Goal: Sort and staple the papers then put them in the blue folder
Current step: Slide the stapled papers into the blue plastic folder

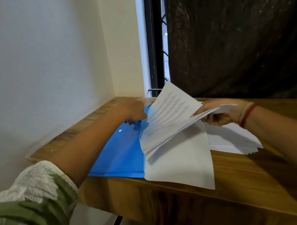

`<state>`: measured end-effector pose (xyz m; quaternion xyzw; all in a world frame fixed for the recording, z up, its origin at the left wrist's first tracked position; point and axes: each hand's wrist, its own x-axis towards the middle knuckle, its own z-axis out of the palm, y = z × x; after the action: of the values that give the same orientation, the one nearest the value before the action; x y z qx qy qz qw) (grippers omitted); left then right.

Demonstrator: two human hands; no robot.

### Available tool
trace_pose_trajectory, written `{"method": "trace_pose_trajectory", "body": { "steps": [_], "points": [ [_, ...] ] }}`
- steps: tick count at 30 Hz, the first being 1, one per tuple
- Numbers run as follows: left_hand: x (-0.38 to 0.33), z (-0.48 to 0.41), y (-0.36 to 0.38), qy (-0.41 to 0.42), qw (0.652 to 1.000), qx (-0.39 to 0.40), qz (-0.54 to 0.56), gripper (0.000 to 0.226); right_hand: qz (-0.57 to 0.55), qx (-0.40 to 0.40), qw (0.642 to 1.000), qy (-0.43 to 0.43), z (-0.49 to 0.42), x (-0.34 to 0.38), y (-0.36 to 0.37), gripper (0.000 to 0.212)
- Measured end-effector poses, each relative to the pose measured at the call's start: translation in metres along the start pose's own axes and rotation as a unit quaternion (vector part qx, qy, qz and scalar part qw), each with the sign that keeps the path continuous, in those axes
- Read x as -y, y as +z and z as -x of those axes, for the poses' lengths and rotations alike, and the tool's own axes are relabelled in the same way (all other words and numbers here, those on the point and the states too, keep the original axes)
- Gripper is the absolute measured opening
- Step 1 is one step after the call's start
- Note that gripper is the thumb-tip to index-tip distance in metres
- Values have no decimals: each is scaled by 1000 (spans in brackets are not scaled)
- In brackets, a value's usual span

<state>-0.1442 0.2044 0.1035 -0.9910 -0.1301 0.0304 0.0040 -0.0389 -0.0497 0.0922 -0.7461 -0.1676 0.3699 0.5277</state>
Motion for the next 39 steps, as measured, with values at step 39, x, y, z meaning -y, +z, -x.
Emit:
{"method": "trace_pose_trajectory", "body": {
  "steps": [39],
  "points": [
    [-24,14,20,4,987,-118,-107,25,-23,-76,994,-74,-46,-21,171,24]
  ]
}}
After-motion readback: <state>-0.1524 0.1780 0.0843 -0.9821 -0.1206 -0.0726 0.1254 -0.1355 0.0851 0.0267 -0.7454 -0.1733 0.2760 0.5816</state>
